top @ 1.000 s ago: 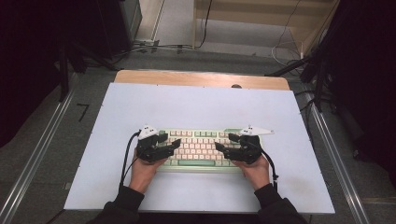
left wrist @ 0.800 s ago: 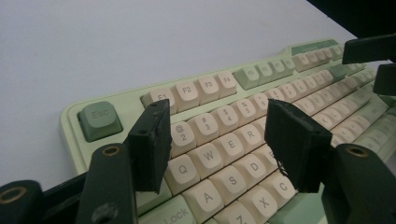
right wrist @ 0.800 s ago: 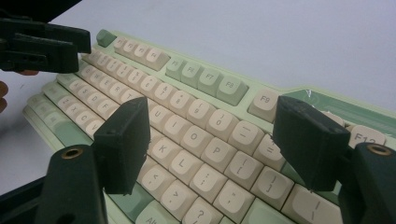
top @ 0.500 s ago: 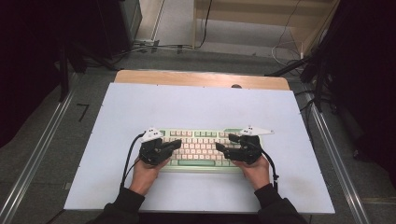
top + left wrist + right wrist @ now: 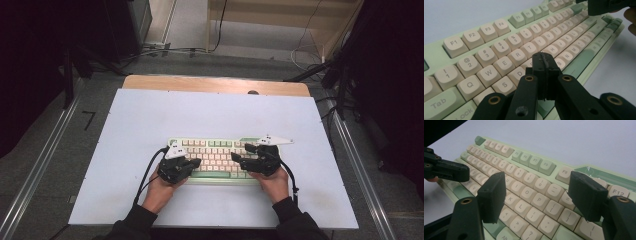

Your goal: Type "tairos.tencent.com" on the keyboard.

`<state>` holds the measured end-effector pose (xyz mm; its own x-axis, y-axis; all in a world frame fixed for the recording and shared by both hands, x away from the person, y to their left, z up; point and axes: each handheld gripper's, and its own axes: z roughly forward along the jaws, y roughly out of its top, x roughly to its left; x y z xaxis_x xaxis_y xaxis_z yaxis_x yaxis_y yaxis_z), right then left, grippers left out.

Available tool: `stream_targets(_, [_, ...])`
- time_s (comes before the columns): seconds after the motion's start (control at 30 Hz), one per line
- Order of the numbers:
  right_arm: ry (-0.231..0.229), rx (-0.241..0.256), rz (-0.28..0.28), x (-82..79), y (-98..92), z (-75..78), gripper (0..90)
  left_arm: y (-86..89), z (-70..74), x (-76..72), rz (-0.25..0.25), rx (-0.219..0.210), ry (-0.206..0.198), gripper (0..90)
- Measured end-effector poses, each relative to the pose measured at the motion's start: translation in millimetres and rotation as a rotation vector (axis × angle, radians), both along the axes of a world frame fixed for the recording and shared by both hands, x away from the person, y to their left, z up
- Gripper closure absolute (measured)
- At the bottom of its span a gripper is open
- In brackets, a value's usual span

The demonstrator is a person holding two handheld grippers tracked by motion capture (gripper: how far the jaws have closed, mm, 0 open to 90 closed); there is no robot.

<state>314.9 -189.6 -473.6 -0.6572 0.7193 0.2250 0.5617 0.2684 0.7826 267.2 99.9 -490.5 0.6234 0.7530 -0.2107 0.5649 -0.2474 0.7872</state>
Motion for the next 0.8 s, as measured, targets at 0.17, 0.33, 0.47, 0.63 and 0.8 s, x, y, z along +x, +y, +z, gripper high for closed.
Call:
stream_targets(0.17, [0.006,0.000,-0.002,0.0,0.2,-0.4,29.2,-0.8,-1.3,0.6,0.003,0.021,0.011,90.0])
stream_targets(0.33, [0.004,0.000,-0.002,0.3,-0.2,-0.7,29.4,-1.6,-1.8,0.8,0.002,0.033,0.016,90.0])
stream_targets(0.47, [0.004,-0.001,-0.003,0.2,-0.3,-0.6,29.6,-2.2,-2.5,0.9,0.001,0.037,0.020,90.0])
stream_targets(0.63, [0.004,0.001,-0.002,0.1,-0.3,-1.0,29.7,-2.6,-3.3,1.1,0.005,0.038,0.017,90.0])
stream_targets(0.8, [0.004,0.006,-0.004,0.2,-0.9,-1.0,29.8,6.3,3.7,0.2,0.056,-0.037,-0.050,71.9])
